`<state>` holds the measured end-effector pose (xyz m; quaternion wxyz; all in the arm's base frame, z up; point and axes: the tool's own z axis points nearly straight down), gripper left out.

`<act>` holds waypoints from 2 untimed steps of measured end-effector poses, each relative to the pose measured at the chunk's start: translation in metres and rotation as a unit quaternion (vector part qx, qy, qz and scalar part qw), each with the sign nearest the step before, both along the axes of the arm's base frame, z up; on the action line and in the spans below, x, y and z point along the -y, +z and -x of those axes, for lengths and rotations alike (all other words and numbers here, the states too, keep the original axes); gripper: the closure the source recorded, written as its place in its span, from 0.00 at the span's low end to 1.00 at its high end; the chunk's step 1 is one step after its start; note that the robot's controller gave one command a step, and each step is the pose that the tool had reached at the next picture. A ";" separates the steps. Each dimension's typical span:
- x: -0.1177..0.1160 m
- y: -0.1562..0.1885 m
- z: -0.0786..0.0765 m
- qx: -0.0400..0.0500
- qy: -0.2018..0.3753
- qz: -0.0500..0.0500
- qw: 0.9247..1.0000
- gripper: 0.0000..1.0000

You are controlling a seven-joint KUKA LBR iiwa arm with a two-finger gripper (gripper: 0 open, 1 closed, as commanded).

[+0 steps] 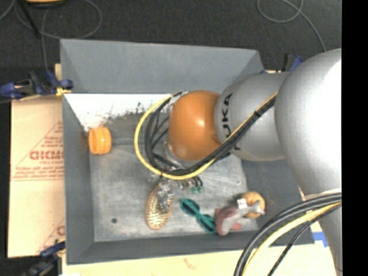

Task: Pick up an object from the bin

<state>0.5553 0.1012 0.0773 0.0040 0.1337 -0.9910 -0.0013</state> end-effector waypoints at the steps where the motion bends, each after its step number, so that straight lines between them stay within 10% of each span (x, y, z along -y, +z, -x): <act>1: 0.000 0.000 0.000 0.000 0.000 0.000 1.000 1.00; 2: -0.014 0.199 -0.010 0.005 0.073 0.001 0.997 1.00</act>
Offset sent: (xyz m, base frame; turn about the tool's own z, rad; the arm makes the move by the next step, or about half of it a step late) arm 0.0104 0.0169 0.2252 -0.1655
